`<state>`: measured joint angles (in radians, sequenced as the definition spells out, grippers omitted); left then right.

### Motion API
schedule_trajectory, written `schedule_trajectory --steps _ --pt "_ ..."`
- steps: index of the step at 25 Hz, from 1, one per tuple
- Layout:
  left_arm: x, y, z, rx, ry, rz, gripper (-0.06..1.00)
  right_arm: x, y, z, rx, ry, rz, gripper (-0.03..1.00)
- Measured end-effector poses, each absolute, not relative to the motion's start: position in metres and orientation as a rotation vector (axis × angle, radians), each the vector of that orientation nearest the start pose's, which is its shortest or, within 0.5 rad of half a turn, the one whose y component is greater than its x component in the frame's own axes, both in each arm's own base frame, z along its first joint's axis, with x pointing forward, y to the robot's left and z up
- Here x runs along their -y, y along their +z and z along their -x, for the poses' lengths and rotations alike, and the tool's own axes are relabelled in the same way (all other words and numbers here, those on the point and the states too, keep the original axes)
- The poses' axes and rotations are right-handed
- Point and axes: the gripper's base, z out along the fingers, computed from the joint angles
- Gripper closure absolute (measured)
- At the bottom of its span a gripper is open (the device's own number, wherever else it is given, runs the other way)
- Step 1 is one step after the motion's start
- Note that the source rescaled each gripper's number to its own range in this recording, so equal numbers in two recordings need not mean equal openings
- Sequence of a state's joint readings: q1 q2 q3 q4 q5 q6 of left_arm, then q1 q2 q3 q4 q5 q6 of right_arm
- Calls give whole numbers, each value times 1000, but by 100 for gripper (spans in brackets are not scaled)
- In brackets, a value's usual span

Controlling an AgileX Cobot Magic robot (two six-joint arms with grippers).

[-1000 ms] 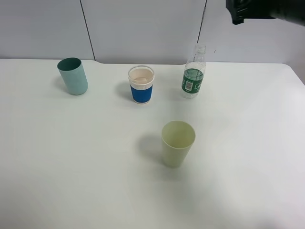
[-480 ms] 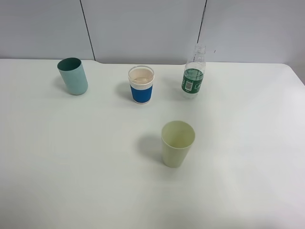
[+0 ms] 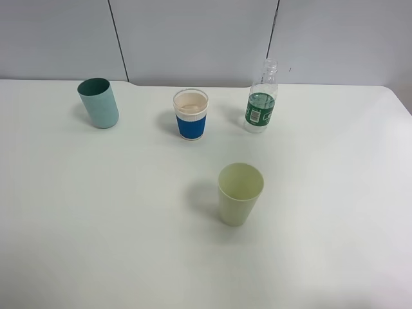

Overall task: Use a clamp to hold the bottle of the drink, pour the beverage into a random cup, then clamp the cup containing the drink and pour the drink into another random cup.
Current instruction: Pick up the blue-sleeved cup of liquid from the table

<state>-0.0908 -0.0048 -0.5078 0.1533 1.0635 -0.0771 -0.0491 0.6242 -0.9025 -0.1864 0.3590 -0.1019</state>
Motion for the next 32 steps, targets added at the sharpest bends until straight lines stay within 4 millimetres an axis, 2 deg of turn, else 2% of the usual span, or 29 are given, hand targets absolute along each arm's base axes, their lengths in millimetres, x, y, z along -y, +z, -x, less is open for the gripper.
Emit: schedule_trajectory --steps 3,6,11,16,23,32 --pt "-13 280 6 -2026 77 -5 -6 12 427 -71 -1602 -248 21 -3" --pt "-13 280 6 -2026 77 -5 -6 15 418 -43 -1673 -238 -58 -3" --pt "-13 280 6 -2026 77 -5 -6 18 406 -7 -1724 -265 -118 -3" --pt "-13 280 6 -2026 77 -5 -6 18 395 20 -1663 -264 -134 -3" --pt "-13 280 6 -2026 77 -5 -6 14 346 32 -1674 -208 -136 -3" --pt "-13 280 6 -2026 77 -5 -6 11 297 9 -1906 -154 -142 -3"
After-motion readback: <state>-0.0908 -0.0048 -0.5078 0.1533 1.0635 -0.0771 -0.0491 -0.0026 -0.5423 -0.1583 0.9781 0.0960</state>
